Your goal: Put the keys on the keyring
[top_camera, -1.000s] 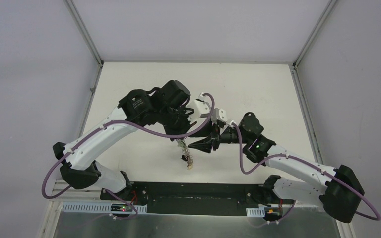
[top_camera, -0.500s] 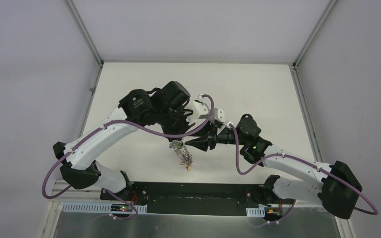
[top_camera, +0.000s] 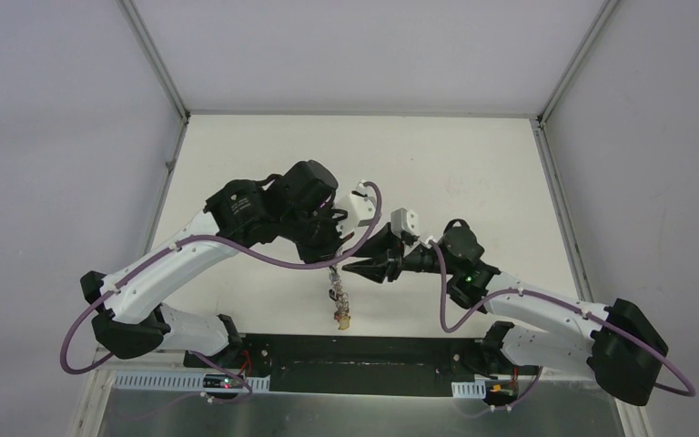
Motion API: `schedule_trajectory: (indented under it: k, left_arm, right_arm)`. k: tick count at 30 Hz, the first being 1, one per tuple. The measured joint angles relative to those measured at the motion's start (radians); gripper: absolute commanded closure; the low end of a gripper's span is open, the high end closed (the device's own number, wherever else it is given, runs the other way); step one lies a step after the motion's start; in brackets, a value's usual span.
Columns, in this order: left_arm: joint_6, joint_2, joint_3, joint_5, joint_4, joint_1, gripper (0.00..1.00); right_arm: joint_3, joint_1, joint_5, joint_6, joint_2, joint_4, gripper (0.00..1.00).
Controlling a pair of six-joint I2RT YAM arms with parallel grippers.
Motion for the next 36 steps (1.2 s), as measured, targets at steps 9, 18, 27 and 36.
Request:
schedule_trajectory:
  k: [9,18,27,36]
  left_arm:
    - [0.017,-0.023,0.0,0.027,0.008,0.0,1.0]
    - [0.025,-0.023,0.0,0.047,0.016,0.0,1.0]
    - [0.025,-0.025,-0.009,0.053,0.021,0.0,1.0]
    - [0.026,-0.042,-0.018,0.054,0.021,0.0,1.0]
  right_arm:
    - [-0.021,0.0,-0.016,0.029,0.027,0.123,0.71]
    - [-0.02,0.0,-0.057,0.05,0.091,0.157,0.74]
    - [-0.003,0.0,-0.063,0.068,0.108,0.188,0.84]
    - [0.016,0.0,-0.08,0.076,0.119,0.199,0.93]
